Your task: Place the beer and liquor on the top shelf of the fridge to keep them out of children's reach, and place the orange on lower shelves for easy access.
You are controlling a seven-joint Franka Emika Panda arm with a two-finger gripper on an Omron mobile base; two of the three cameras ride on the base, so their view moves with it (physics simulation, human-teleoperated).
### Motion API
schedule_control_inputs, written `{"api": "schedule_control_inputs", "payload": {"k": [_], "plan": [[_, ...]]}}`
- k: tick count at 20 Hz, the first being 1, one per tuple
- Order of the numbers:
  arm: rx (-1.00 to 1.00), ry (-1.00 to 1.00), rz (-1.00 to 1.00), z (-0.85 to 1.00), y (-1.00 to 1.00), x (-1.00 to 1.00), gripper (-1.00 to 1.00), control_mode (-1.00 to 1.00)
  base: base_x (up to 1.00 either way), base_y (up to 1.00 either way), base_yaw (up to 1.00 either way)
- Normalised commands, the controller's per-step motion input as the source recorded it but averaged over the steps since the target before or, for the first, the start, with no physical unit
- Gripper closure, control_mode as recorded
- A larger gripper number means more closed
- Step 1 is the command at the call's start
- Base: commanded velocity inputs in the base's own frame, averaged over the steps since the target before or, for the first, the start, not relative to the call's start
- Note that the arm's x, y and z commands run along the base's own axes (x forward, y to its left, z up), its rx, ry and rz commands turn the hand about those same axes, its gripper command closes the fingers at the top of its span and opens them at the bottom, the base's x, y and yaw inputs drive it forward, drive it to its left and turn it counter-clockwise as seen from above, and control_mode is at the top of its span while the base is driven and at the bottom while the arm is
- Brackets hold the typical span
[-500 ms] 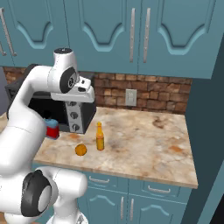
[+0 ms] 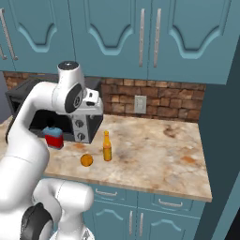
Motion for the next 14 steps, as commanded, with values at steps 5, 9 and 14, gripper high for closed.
{"api": "schedule_control_inputs", "payload": {"k": [5, 9, 14], "plan": [[0.02, -0.02, 0.08, -0.04, -0.28, -0.03, -1.00, -1.00, 0.00, 0.00, 0.00], [0.05, -0.07, 0.09, -0.31, -0.57, 0.00, -1.00, -1.00, 0.00, 0.00, 0.00], [0.11, -0.27, 0.18, -0.53, -0.41, 0.00, -1.00, -1.00, 0.00, 0.00, 0.00]]}}
